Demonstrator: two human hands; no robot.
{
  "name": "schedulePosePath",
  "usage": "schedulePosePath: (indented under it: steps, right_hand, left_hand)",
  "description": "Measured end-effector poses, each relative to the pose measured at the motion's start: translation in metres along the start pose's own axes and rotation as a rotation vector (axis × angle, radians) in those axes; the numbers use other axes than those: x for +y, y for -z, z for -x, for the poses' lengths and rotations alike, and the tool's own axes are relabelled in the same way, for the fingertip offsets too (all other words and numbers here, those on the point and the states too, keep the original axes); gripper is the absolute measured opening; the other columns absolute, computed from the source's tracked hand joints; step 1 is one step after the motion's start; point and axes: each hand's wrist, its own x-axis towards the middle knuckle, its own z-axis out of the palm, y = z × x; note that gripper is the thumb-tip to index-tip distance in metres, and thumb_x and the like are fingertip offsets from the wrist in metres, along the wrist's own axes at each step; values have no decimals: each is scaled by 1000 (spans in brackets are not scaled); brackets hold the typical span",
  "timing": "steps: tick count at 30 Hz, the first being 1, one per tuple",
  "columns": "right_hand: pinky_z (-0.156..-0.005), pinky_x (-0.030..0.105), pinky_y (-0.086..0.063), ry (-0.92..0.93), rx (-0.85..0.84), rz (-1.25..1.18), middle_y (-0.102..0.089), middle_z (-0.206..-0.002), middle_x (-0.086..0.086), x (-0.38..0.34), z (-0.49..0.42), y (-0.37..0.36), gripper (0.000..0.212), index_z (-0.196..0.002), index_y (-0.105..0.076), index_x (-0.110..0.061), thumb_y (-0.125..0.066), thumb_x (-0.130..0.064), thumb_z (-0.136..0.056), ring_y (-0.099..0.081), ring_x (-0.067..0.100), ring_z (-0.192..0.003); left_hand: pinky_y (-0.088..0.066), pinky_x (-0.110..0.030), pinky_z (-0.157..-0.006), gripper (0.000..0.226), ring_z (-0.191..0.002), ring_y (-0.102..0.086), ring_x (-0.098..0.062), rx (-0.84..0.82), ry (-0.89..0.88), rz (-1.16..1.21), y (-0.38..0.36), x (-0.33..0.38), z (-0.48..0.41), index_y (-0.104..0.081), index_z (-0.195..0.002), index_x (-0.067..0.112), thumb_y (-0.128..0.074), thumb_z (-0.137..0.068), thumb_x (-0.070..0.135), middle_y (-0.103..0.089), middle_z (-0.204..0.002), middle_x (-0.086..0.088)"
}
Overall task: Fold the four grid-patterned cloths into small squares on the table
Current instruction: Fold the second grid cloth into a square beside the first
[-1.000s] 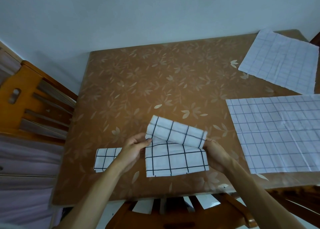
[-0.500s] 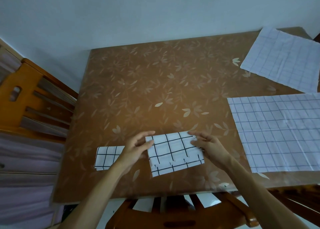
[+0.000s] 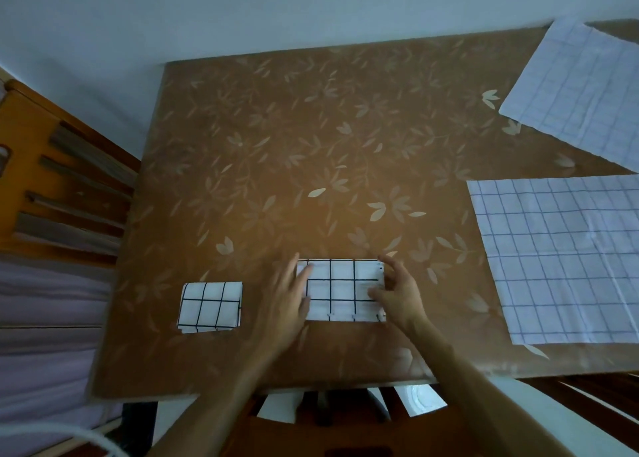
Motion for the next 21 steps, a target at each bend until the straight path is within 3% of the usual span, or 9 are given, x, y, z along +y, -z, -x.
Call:
schedulePosePath:
  steps: [3, 5, 8, 13, 16, 19, 21]
  right_hand:
    - [-90, 40, -57, 56, 29, 172, -65, -119, -2, 6, 0, -6, 63, -136, -46, -30, -63, -1, -83, -64, 18, -108]
    - [-102, 45, -48, 202, 176, 340, -57, -128, 5, 8, 3, -10, 57, -140, -45, -18, -61, -4, -86, -54, 24, -118]
    - [-109, 46, -38, 481, 318, 603, -46, -145, 13, 6, 9, -23, 55, -141, -45, -9, -56, -2, -88, -41, 30, -132]
    - [-116, 39, -33, 638, 23, 959, -35, -158, 14, 24, -1, -66, 49, -143, -48, -6, -29, -22, -100, -36, 29, -145]
    - [-119, 38, -17, 594, -61, 1037, -30, -159, 12, 43, -10, -72, 53, -147, -44, -5, -35, -21, -97, -36, 30, -145]
    - [-120, 38, -12, 573, -126, 1088, -26, -162, 13, 46, -12, -68, 58, -151, -37, -5, -36, -19, -94, -27, 29, -149]
    - [-120, 40, -12, 569, -137, 1104, -21, -163, 12, 44, -14, -65, 60, -154, -32, -6, -34, -25, -97, -22, 28, -151]
  left_hand:
    - [-23, -45, -119, 70, -153, -15, -29, -76, -219, -195, -25, 0, 6, -32, -154, 18, -62, -92, 7, -18, -166, -11]
    - [-14, -45, -121, 78, -154, -8, -28, -127, -237, -220, -37, -4, 8, -28, -155, 19, -58, -87, -6, -16, -166, -11]
    - [-4, -45, -123, 69, -155, -2, -25, -163, -192, -205, -38, -3, 9, -27, -155, 21, -48, -92, 1, -12, -167, -8]
    - [-25, -47, -121, 48, -149, -28, -23, -129, -190, -167, -33, -1, 7, -50, -142, 23, -43, -95, 22, -36, -159, -7]
    - [-42, -50, -109, 39, -141, -43, -27, -38, -177, -143, -36, 0, 1, -65, -128, 16, -41, -97, 22, -47, -152, -10]
    - [-39, -50, -113, 36, -144, -38, -32, 3, -168, -203, -39, 1, -12, -61, -131, 13, -54, -95, 13, -40, -156, -14]
    - [-35, -49, -116, 48, -147, -33, -30, -31, -143, -249, -42, -1, -17, -48, -143, 12, -58, -97, 19, -33, -160, -14]
